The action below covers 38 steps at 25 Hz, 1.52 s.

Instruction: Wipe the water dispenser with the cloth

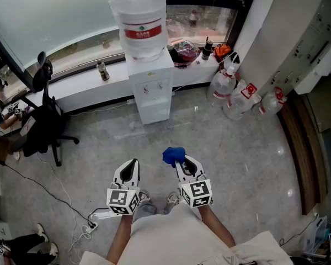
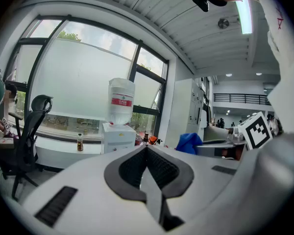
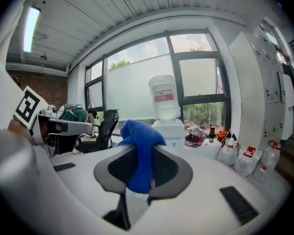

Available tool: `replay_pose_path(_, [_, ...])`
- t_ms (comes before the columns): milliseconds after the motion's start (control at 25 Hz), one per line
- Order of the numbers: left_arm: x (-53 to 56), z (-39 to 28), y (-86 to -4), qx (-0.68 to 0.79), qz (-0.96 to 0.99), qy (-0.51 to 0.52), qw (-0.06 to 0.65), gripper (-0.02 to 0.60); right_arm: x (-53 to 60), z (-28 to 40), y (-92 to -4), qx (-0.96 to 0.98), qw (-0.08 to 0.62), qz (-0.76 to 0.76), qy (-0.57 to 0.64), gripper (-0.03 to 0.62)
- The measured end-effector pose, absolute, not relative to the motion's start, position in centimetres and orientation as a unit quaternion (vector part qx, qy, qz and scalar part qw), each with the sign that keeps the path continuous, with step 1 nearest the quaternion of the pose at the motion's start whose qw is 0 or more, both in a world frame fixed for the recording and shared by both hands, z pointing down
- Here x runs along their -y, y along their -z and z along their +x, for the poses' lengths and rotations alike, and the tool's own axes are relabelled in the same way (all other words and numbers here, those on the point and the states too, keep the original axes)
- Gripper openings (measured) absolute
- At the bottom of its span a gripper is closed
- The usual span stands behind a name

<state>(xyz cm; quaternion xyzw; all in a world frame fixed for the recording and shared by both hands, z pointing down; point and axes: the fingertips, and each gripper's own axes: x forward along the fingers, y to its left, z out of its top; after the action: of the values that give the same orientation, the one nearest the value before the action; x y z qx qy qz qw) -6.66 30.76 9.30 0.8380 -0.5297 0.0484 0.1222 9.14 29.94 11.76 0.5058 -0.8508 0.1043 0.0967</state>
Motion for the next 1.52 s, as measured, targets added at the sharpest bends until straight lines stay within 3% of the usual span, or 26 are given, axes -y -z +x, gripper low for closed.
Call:
replay_pose_path(1080, [-27.9,-2.5,-10.8,0.557,0.819,-0.053,0.128,0.011,-26.7,15.0,-13.6,0.860,0.094,0.487,-0.120,0.080])
replay_pose_path(1520, [-21.2,-2.2,-12.6,0.539,0.829,-0.050,0.142,0.011,-21.1,14.6,-14.7,0.852,0.102,0.498,-0.124,0.080])
